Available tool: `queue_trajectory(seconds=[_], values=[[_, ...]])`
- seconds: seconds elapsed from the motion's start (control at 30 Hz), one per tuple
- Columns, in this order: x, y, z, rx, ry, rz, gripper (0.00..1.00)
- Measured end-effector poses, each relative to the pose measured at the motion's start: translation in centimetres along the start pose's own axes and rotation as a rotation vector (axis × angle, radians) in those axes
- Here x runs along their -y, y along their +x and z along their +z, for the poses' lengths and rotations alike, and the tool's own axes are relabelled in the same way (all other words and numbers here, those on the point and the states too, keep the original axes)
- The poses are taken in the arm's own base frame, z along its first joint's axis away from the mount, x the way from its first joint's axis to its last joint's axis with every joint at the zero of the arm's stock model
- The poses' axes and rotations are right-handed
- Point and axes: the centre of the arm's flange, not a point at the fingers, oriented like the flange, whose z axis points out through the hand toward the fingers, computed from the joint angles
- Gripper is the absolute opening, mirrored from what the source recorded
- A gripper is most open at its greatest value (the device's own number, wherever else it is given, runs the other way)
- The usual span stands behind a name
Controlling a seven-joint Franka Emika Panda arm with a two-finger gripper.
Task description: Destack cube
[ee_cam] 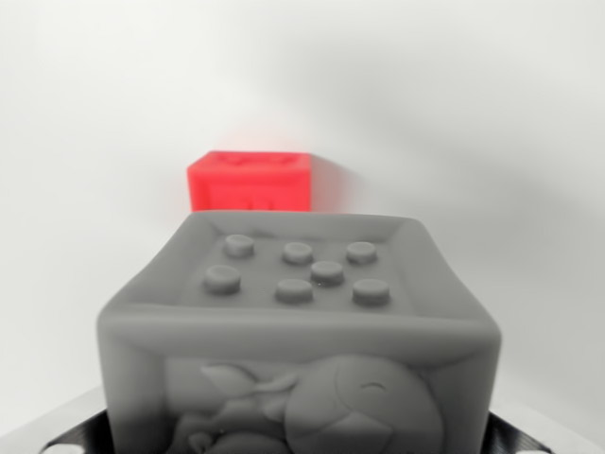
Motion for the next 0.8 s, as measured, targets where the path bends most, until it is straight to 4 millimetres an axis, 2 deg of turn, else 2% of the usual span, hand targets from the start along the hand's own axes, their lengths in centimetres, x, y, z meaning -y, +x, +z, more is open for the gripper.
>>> queue_trajectory(seconds=[0.8], values=[[-2.8, 3.4, 0.6, 0.002, -0.001, 0.071, 0.00]])
